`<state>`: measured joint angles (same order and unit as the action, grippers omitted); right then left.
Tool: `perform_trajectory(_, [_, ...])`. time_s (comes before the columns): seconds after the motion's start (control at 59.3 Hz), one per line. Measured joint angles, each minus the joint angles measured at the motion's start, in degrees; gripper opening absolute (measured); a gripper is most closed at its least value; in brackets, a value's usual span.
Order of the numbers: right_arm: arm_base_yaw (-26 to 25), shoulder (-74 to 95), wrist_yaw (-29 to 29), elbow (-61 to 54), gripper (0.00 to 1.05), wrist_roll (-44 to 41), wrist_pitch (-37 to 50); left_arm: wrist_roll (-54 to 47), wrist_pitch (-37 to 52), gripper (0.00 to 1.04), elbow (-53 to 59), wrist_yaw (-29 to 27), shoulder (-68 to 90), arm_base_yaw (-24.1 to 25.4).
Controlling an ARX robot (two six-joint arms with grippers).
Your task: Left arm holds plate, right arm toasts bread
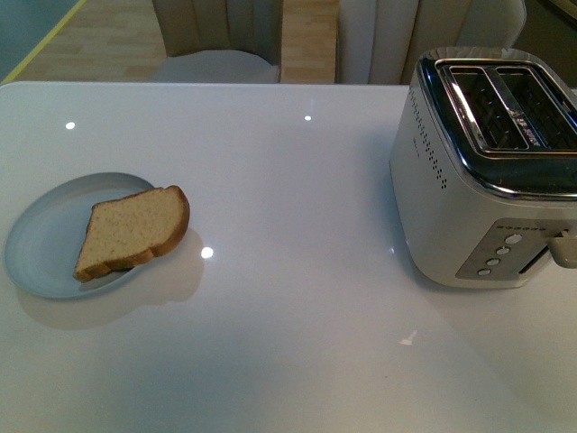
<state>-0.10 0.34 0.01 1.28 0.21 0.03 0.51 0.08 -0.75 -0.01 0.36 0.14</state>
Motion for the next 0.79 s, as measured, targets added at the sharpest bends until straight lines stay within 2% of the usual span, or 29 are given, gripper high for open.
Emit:
perform_trajectory(0.607, [0.0, 0.0, 0.0, 0.0, 0.96, 0.0, 0.0, 0.0, 0.0, 0.98, 0.0, 0.1, 0.0, 0.0])
perform_trajectory(0.708, [0.0, 0.0, -0.1, 0.0, 0.96, 0.0, 0.0, 8.5, -15.9, 0.98, -7.0, 15.3, 11.2, 4.1])
perform_trajectory(0.793, [0.0, 0.0, 0.0, 0.0, 0.96, 0.0, 0.0, 13.1, -16.4, 0.98, -8.9, 20.1, 20.4, 6.1])
